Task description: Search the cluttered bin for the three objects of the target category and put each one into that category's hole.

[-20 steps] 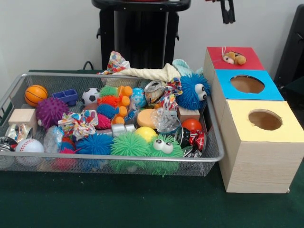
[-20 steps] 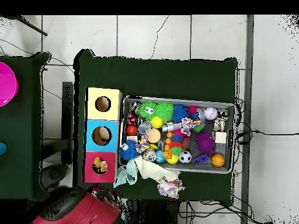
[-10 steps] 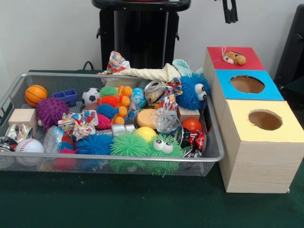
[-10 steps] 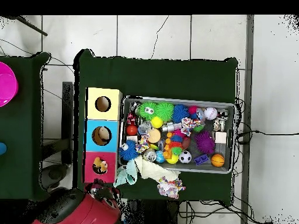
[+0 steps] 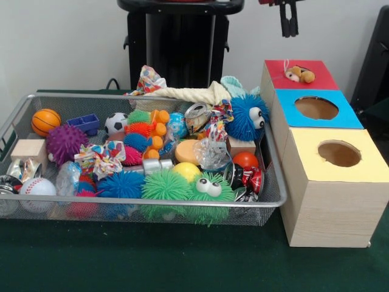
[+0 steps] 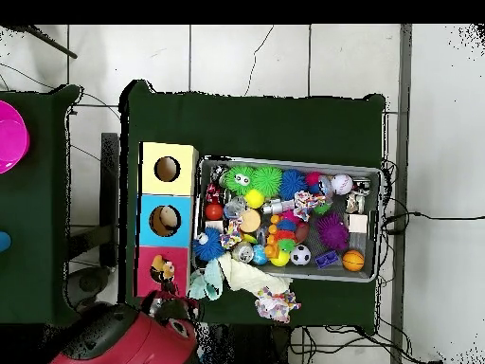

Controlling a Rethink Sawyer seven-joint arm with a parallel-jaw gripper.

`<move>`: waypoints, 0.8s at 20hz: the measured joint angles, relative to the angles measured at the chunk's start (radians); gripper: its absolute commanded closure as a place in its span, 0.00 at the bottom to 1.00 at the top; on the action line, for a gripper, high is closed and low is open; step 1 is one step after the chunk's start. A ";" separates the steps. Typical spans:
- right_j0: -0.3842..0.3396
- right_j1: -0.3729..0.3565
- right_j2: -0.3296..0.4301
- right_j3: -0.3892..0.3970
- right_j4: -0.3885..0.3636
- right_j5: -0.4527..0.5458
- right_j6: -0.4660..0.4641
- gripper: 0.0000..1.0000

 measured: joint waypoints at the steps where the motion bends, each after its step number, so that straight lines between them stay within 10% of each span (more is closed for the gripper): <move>1: 0.000 0.000 0.011 -0.001 0.000 0.039 0.000 1.00; 16: -0.034 -0.003 0.180 -0.019 -0.019 0.323 0.000 1.00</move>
